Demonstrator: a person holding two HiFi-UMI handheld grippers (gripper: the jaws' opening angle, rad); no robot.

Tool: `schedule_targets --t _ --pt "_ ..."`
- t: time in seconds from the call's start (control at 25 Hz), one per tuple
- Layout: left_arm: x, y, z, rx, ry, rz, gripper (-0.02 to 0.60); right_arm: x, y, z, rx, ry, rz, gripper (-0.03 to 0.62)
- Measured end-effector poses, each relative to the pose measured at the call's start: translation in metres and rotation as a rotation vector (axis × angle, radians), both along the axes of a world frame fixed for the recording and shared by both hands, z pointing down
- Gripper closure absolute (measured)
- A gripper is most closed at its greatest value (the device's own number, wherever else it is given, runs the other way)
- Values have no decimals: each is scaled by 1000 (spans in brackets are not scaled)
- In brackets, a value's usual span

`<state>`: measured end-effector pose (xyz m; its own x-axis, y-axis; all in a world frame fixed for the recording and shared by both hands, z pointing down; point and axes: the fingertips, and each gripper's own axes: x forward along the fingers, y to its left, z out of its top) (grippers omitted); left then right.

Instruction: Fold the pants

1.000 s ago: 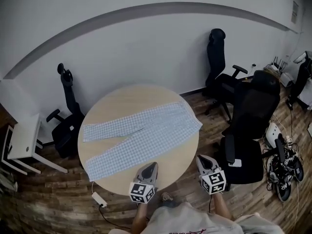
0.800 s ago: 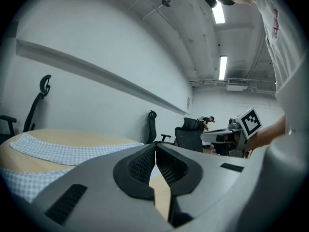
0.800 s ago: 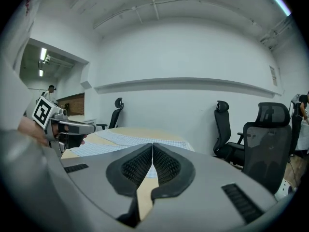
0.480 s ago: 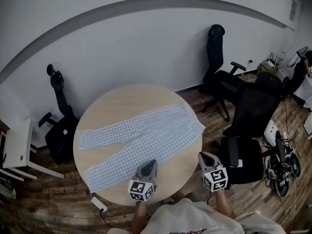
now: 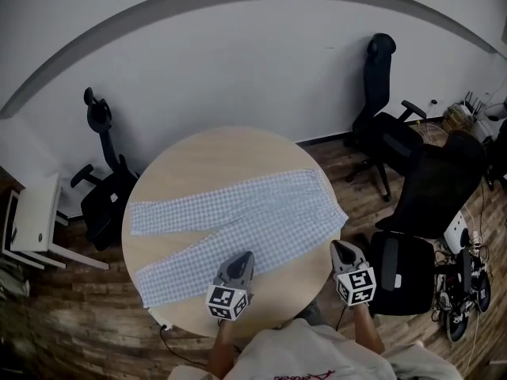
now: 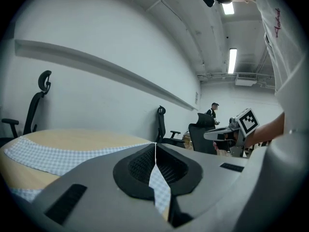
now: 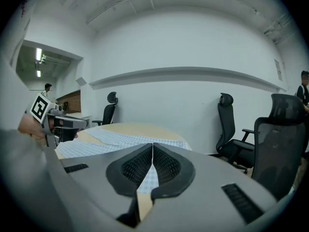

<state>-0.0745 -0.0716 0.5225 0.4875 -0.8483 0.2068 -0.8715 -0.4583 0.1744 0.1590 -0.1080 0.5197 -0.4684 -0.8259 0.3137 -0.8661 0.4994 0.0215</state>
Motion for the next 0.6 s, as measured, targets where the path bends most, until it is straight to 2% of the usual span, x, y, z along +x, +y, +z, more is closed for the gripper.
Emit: schedule_targets --t 0.32,0.6 --pt "2 -86 -19 14 -45 -135 549 17 -112 9 -23 -20 -110 565" --pt "-2 -157 -17 6 -91 -195 549 27 -179 24 -38 -17 -161 565"
